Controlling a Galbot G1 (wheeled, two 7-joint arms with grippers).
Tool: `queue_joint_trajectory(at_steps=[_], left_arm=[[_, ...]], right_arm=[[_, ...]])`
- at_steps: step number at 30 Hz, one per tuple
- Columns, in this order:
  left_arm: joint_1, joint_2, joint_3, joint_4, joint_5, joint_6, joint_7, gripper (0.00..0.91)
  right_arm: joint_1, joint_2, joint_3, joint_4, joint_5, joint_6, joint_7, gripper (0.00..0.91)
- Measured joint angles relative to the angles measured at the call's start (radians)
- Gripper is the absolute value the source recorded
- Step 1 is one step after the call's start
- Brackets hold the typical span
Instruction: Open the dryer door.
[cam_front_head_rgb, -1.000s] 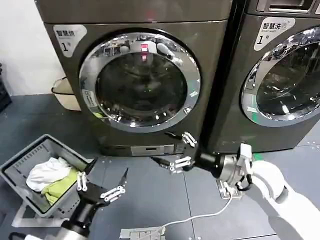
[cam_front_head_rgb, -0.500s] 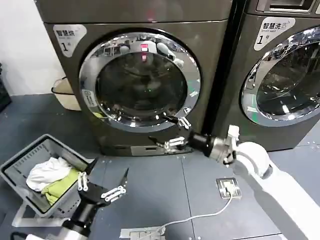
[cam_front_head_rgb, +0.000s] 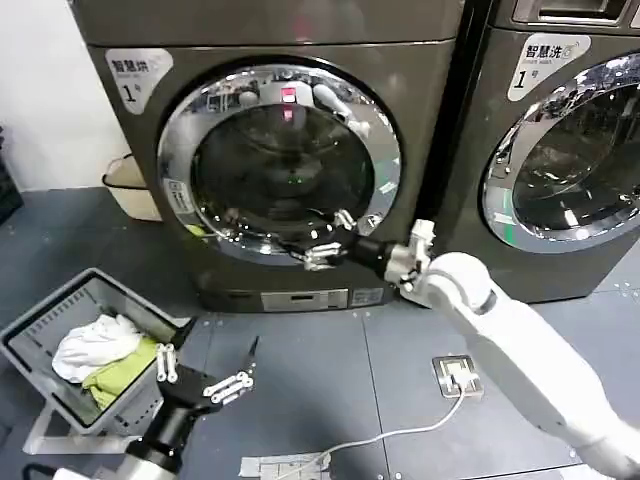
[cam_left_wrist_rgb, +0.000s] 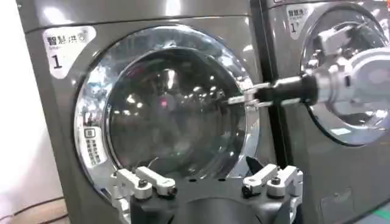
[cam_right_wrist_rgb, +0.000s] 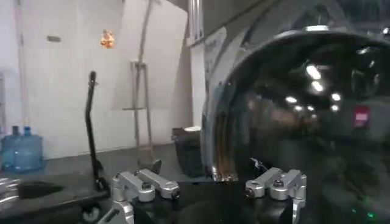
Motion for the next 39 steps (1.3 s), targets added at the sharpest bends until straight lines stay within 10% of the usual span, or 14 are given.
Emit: queue_joint_trajectory(at_steps=[39], left_arm=[[-0.011, -0.004, -0.004, 0.015, -0.004, -0.001, -0.001, 0.907]], right_arm=[[0.163, 0.254, -0.176, -0.187, -0.052, -0.024, 0.204, 0.907]])
